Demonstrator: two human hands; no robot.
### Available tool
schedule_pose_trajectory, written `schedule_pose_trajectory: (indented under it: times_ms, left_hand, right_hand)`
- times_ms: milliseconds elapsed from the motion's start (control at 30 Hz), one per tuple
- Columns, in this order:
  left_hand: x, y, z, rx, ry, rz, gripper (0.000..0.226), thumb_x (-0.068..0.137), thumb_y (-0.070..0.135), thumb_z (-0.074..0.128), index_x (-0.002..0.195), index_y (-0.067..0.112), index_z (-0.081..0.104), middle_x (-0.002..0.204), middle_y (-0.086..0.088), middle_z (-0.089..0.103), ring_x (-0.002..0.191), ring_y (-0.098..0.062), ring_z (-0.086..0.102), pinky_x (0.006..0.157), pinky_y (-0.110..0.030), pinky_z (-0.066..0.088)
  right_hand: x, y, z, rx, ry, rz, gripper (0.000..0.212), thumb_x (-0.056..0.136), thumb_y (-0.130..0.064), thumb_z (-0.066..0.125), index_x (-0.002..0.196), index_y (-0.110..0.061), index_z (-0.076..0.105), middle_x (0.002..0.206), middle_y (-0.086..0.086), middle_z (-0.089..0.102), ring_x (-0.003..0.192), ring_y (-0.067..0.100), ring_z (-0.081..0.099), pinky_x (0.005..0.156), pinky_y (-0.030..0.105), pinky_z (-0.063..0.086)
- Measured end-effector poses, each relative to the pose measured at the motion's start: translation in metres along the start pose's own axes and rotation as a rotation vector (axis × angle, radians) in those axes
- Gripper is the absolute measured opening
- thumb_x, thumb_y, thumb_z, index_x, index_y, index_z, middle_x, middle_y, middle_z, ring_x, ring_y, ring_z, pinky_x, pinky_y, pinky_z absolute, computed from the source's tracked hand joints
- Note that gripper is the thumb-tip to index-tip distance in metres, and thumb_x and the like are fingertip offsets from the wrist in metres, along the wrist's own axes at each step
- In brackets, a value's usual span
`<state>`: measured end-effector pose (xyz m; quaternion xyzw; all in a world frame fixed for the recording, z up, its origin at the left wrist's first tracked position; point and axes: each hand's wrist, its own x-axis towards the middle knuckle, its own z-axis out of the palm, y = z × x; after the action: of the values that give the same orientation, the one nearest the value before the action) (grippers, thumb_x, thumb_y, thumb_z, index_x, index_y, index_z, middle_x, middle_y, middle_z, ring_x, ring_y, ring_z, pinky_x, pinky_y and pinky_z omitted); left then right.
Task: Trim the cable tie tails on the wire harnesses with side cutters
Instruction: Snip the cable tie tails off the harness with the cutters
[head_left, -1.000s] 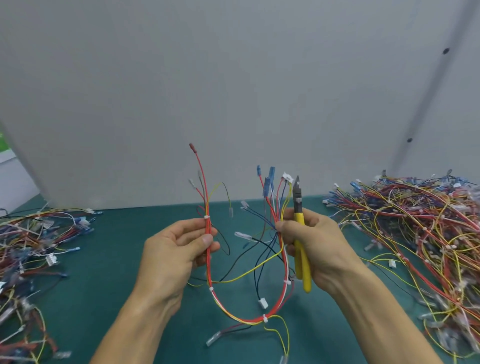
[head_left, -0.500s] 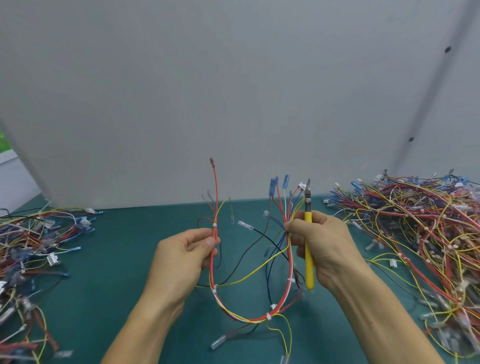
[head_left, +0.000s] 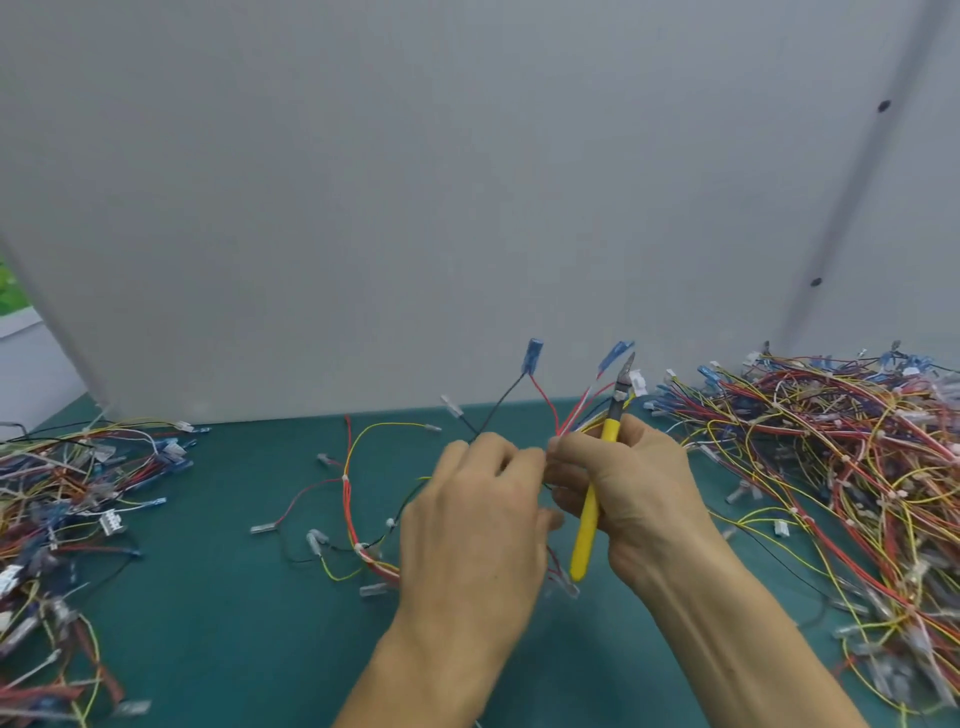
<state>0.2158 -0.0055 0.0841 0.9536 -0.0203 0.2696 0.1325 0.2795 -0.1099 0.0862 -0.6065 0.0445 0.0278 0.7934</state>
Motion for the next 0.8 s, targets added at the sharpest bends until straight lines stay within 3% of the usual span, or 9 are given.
schedule_pose_trajectory:
  times_ms: [100, 200, 300, 367, 433, 533, 667, 733, 800]
  left_hand:
    - [0.003, -0.005, 0.007, 0.008, 0.117, -0.022, 0.028, 0.062, 0.028, 0.087, 0.082, 0.022, 0.068, 0.075, 0.006, 0.063, 0.069, -0.021, 0.061, 0.047, -0.033, 0.049]
    - [0.01, -0.022, 0.005, -0.176, 0.255, -0.068, 0.008, 0.078, 0.018, 0.076, 0.084, 0.019, 0.071, 0.069, 0.004, 0.066, 0.066, -0.023, 0.062, 0.057, -0.038, 0.051]
    - [0.021, -0.047, -0.007, -0.572, 0.292, -0.296, 0.012, 0.086, 0.017, 0.068, 0.086, 0.027, 0.075, 0.06, 0.013, 0.065, 0.055, -0.002, 0.053, 0.061, -0.023, 0.045]
    - [0.028, -0.06, -0.016, -0.929, 0.305, -0.48, 0.022, 0.088, 0.011, 0.064, 0.08, 0.028, 0.075, 0.065, 0.011, 0.068, 0.059, -0.006, 0.051, 0.063, -0.028, 0.043]
    - [0.03, -0.068, -0.021, -1.22, 0.289, -0.631, 0.024, 0.092, 0.006, 0.056, 0.081, 0.02, 0.072, 0.065, 0.007, 0.067, 0.057, -0.01, 0.051, 0.063, -0.031, 0.041]
    - [0.025, -0.074, -0.026, -1.486, 0.104, -0.72, 0.023, 0.096, 0.006, 0.045, 0.088, 0.012, 0.067, 0.064, 0.001, 0.062, 0.052, -0.011, 0.05, 0.062, -0.032, 0.039]
    - [0.019, -0.072, -0.028, -1.709, -0.275, -0.726, 0.011, 0.08, 0.009, 0.056, 0.083, 0.004, 0.066, 0.059, -0.005, 0.055, 0.047, -0.015, 0.046, 0.059, -0.031, 0.044]
    - [0.019, -0.068, -0.025, -1.716, -0.496, -0.711, 0.014, 0.069, 0.013, 0.062, 0.075, 0.002, 0.068, 0.055, -0.005, 0.048, 0.046, -0.016, 0.043, 0.061, -0.033, 0.043]
    - [0.021, -0.066, -0.021, -1.657, -0.688, -0.68, 0.016, 0.075, 0.011, 0.057, 0.07, 0.004, 0.07, 0.053, -0.003, 0.044, 0.046, -0.015, 0.041, 0.061, -0.033, 0.043]
  right_hand:
    - [-0.009, -0.007, 0.001, -0.095, -0.086, -0.111, 0.021, 0.071, 0.006, 0.071, 0.071, -0.009, 0.057, 0.059, 0.004, 0.056, 0.056, 0.015, 0.058, 0.045, 0.018, 0.043]
    - [-0.015, -0.018, -0.003, -0.144, -0.245, -0.182, 0.019, 0.076, 0.009, 0.067, 0.083, -0.009, 0.068, 0.073, 0.001, 0.07, 0.06, 0.002, 0.06, 0.05, 0.009, 0.041]
    - [-0.018, -0.032, -0.016, -0.277, -0.395, -0.272, 0.026, 0.073, -0.001, 0.071, 0.094, -0.017, 0.07, 0.089, -0.004, 0.074, 0.069, -0.002, 0.062, 0.057, 0.008, 0.043]
    - [-0.019, -0.037, -0.024, -0.35, -0.503, -0.358, 0.024, 0.071, -0.013, 0.068, 0.094, -0.02, 0.07, 0.091, -0.004, 0.073, 0.075, 0.003, 0.061, 0.066, 0.012, 0.047]
    - [-0.018, -0.041, -0.028, -0.244, -0.527, -0.417, 0.019, 0.071, -0.017, 0.066, 0.088, -0.025, 0.07, 0.087, -0.002, 0.072, 0.077, 0.009, 0.061, 0.071, 0.021, 0.049]
    - [-0.011, -0.04, -0.031, -0.006, -0.481, -0.42, 0.013, 0.073, -0.018, 0.068, 0.083, -0.024, 0.073, 0.078, 0.002, 0.067, 0.071, 0.018, 0.061, 0.069, 0.025, 0.051]
    - [-0.001, -0.016, -0.019, -0.158, -0.361, -0.316, 0.016, 0.078, -0.006, 0.074, 0.078, -0.022, 0.074, 0.065, -0.001, 0.063, 0.059, 0.012, 0.058, 0.059, 0.022, 0.046]
    - [-0.002, -0.002, -0.009, -0.162, -0.406, -0.209, 0.01, 0.071, -0.013, 0.077, 0.077, -0.021, 0.075, 0.063, 0.001, 0.061, 0.059, 0.013, 0.055, 0.059, 0.026, 0.042]
    - [-0.003, 0.008, -0.002, -0.076, -0.55, -0.089, 0.016, 0.068, -0.021, 0.074, 0.084, -0.021, 0.077, 0.07, 0.008, 0.059, 0.065, 0.019, 0.05, 0.061, 0.028, 0.041]
